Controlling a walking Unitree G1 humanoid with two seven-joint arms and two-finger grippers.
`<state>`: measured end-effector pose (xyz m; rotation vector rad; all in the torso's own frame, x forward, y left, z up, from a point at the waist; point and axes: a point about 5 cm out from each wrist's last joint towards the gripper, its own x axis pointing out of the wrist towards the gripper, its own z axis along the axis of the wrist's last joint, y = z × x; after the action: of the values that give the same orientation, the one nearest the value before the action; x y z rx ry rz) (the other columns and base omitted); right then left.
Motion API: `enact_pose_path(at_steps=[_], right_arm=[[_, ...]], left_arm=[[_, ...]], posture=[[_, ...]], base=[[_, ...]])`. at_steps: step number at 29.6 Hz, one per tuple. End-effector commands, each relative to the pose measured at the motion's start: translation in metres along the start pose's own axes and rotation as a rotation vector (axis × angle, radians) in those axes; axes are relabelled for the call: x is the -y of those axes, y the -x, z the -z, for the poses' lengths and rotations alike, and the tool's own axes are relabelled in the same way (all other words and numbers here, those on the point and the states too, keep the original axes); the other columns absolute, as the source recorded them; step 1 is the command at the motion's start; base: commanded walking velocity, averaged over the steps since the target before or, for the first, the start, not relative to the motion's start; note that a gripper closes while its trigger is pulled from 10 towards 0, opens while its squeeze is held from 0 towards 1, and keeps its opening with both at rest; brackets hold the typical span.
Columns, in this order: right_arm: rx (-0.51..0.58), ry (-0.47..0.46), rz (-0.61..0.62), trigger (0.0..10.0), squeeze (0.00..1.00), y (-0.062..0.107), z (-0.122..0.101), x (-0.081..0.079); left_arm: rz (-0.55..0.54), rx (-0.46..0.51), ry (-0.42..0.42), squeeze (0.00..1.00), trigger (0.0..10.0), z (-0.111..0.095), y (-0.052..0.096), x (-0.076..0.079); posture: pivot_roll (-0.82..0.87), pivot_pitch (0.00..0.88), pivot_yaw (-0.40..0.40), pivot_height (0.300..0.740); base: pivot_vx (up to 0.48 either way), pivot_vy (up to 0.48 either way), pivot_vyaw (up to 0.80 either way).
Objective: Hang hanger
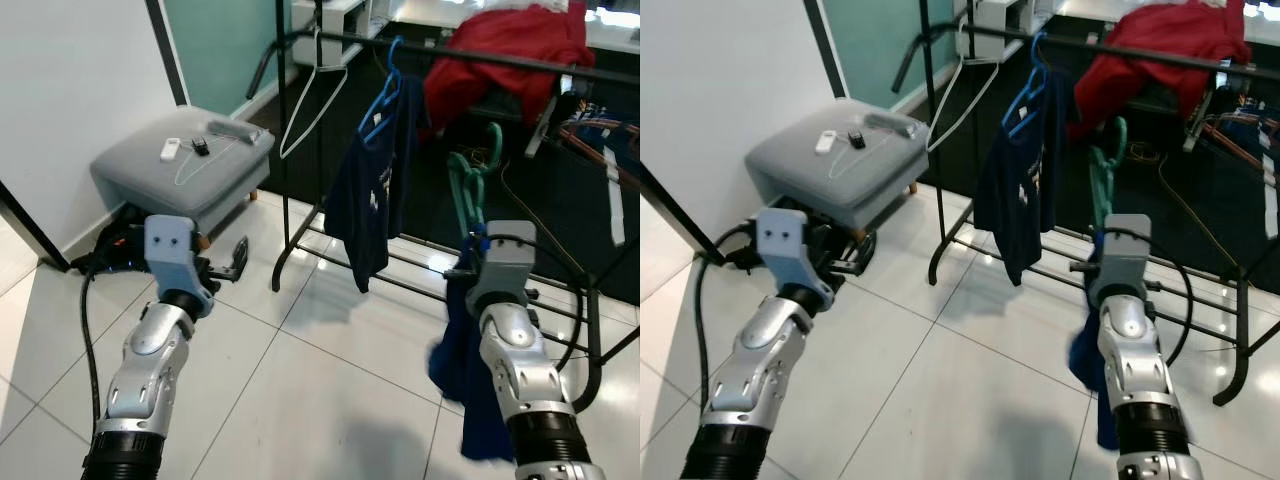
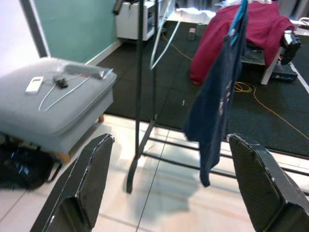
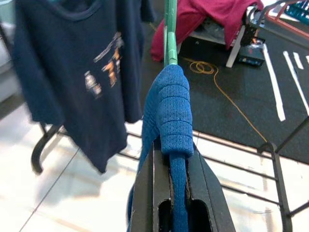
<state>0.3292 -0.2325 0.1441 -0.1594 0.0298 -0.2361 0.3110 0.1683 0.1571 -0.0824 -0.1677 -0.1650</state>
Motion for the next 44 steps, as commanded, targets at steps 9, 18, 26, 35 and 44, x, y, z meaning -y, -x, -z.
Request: enact_pose_path(at_steps=[9, 18, 26, 35, 44], right_arm=[[0.035, 0.008, 0.012, 10.0, 0.00, -0.001, -0.014, 0.006], [0.134, -0.086, -0.224, 10.0, 0.00, 0.011, -0.084, 0.023], [0.136, 0.116, -0.495, 10.0, 0.00, 0.039, -0.148, 0.071], [0.066, 0.541, -1.034, 10.0, 0.00, 0.107, -0.181, 0.082], [0.197, 0.606, -1.020, 10.0, 0.00, 0.081, -0.222, 0.091]], left_arm=[[0.063, -0.023, 0.019, 0.00, 10.0, 0.004, 0.002, 0.008], [0.435, -0.058, 0.090, 0.00, 10.0, -0.009, 0.018, 0.020], [0.698, -0.080, 0.032, 0.00, 10.0, -0.028, 0.024, 0.027], [0.829, -0.065, 0.083, 0.00, 10.0, -0.037, 0.023, 0.039], [1.000, -0.039, 0.301, 0.00, 10.0, -0.050, 0.038, 0.063]], posture=[[-0.09, 0.100, 0.032, 0.740], [-0.12, 0.108, 0.041, 0.740], [-0.17, 0.095, 0.059, 0.740], [-0.20, 0.084, 0.061, 0.740], [-0.20, 0.078, 0.053, 0.740]], base=[[0.443, 0.000, 0.00], [0.097, 0.000, 0.00], [0.000, 0.000, 0.00], [0.000, 0.000, 0.00], [0.000, 0.000, 0.00]])
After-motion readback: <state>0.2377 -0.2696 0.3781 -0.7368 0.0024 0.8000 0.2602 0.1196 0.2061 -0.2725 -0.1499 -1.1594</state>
